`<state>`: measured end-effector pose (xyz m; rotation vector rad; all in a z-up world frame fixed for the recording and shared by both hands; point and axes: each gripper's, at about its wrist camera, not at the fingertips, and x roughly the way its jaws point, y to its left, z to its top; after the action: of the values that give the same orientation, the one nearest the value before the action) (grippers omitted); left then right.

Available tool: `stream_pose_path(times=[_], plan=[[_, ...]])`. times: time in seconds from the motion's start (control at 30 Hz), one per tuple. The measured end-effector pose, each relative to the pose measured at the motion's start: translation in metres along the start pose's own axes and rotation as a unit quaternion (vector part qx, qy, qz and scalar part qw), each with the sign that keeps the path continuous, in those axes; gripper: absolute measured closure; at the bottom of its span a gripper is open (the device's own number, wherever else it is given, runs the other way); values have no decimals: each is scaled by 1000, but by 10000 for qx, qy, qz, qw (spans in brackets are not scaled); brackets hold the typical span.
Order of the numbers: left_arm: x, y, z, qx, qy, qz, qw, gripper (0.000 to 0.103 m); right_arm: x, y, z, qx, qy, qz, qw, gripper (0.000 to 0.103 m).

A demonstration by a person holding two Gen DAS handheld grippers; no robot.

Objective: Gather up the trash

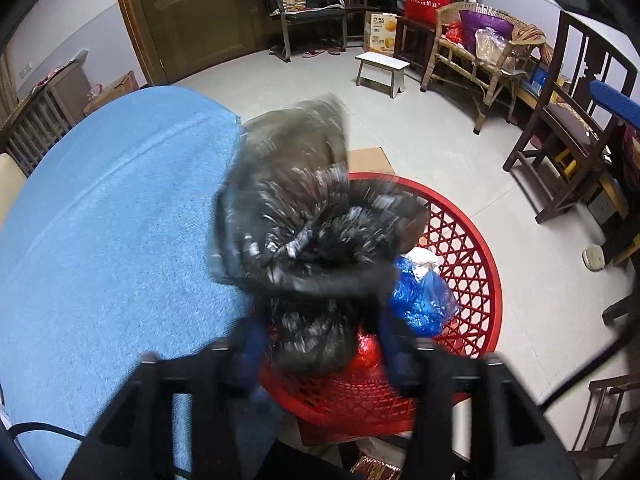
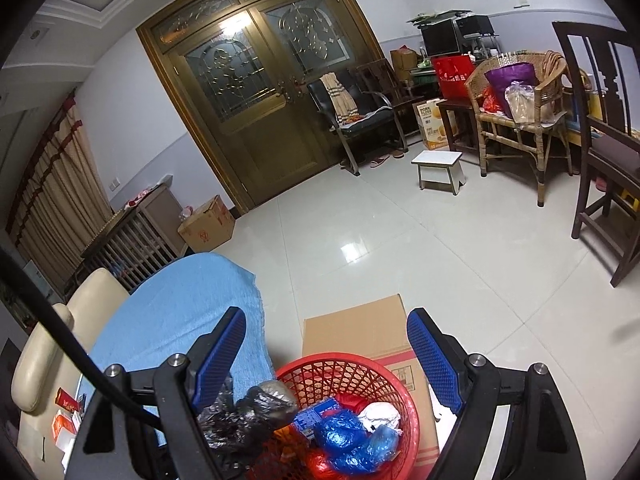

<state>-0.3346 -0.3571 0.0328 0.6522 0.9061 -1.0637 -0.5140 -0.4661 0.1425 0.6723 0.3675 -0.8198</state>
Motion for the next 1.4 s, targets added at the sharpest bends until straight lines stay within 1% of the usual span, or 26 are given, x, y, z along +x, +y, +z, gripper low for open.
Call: stream_pose_path(times=[0.03,0.07,0.23,0.37,0.63,0.7,0.8,1.0,1.17,1.33,1.4], plan=[[0,0,0,-11,-22,10,10000,34,0,1,0,-14,-4,-2,10000,18],[0,1,1,-21,-13,38,10000,33,-1,2,1,-28,-12,1,10000,18],[-9,14,2,-213,-82,14,9997,32,-3,7,1,-90,-6,11,10000,18],[-27,27,1,-369,-320,39,9988,31,-1,16,-4,-179,86,52,9998,18],[-69,58,-7,-580,-909,269,9938,21,7,40,-23,-498,339,34,9982,18],[-79,68,-10,-658,-1041,286,9920,21,11,46,-31,-597,429,-20,9973,17],[-86,79,-16,-765,-1126,312,9902,20,16,52,-43,-697,593,-72,9958,17],[-96,102,-30,-1060,-1229,384,9860,12,28,68,-77,-952,953,-111,9908,17],[-98,123,-42,-1315,-1315,366,9819,10,33,80,-109,-1211,1306,-213,9838,17],[-98,134,-49,-1409,-1341,458,9798,10,32,92,-126,-1385,1394,-286,9801,17],[-98,137,-51,-1455,-1343,430,9793,10,32,98,-132,-1448,1435,-324,9785,17]])
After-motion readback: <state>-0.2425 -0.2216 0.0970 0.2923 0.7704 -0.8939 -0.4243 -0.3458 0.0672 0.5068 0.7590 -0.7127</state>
